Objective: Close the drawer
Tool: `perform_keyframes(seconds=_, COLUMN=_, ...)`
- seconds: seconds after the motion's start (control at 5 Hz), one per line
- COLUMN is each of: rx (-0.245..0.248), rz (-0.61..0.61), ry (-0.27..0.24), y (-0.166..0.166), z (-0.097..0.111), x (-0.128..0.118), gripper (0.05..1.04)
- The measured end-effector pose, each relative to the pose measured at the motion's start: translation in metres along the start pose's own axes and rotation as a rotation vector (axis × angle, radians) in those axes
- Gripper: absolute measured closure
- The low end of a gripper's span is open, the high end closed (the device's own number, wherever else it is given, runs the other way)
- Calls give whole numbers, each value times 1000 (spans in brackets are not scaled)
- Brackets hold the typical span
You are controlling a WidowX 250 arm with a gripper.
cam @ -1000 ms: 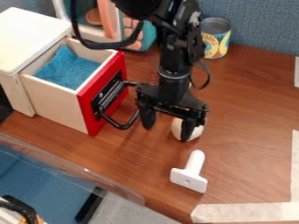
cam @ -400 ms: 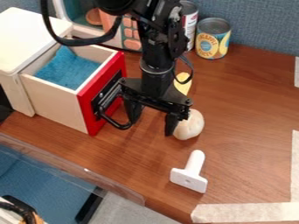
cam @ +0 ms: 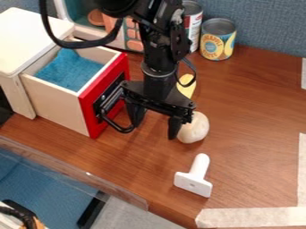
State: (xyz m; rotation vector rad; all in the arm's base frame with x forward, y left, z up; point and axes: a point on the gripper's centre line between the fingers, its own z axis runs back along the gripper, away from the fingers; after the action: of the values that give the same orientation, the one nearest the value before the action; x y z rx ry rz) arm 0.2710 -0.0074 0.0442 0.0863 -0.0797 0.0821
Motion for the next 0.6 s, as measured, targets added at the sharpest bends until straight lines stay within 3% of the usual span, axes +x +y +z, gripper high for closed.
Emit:
perform_keyframes(seconds=0.2, rx=-13, rz=5, ry=-2, y=-3, z=3, x=0, gripper=83)
perform_keyframes(seconds=0.6, rx=-25, rz=-31, ry=-58, y=-23, z=27, x=5, gripper=83)
